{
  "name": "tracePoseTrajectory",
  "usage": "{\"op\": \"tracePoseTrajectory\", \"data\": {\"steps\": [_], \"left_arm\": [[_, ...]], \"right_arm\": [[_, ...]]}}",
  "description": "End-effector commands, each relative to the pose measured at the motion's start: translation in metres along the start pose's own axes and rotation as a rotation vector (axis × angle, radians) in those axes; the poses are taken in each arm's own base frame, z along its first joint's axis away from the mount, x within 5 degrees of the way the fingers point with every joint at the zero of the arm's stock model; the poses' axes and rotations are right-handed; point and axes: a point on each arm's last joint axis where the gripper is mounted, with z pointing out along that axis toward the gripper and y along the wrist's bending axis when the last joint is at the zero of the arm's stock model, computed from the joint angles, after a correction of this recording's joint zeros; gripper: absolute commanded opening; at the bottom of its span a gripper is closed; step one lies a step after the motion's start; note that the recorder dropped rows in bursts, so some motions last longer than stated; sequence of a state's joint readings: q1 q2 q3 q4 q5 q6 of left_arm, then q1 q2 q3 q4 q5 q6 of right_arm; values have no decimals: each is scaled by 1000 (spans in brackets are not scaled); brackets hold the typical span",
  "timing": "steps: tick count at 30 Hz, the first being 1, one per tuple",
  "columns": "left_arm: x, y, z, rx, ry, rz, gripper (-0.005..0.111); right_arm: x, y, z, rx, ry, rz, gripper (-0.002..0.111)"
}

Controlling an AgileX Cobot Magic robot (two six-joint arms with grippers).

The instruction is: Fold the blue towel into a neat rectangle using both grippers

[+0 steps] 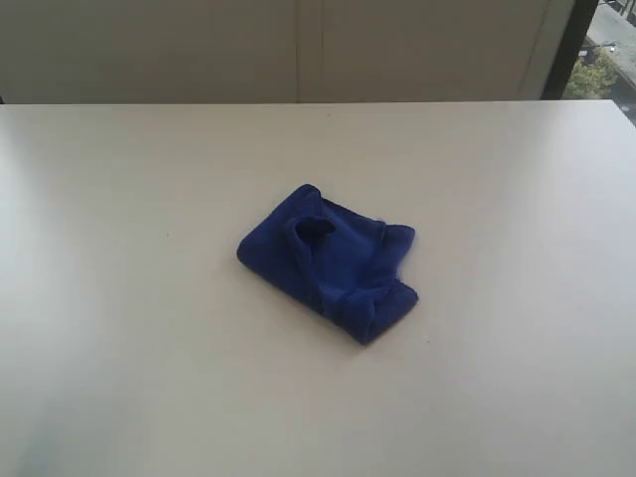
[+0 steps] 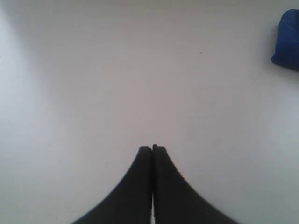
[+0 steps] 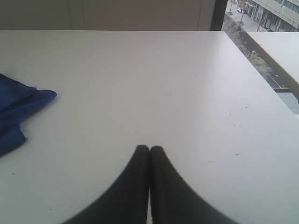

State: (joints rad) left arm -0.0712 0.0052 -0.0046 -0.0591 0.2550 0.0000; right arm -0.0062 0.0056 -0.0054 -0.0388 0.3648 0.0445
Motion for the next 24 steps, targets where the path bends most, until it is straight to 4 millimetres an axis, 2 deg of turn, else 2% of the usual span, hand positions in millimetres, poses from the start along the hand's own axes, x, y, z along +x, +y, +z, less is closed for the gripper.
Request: {"op": "tracePoseTrajectory", "data": {"steps": [1, 11, 20, 24], "left_arm": [[1, 0, 0, 2, -1, -7, 0], [1, 0, 0, 2, -1, -7, 0], [1, 0, 0, 2, -1, -7, 0], [1, 0, 0, 2, -1, -7, 0]], "right_arm": [[0, 0, 0, 7, -14, 2, 0], [-1, 0, 0, 6, -33, 4, 0], [-36, 1, -8, -13, -428, 2, 0], [-44, 2, -12, -17, -530, 2, 0]]}}
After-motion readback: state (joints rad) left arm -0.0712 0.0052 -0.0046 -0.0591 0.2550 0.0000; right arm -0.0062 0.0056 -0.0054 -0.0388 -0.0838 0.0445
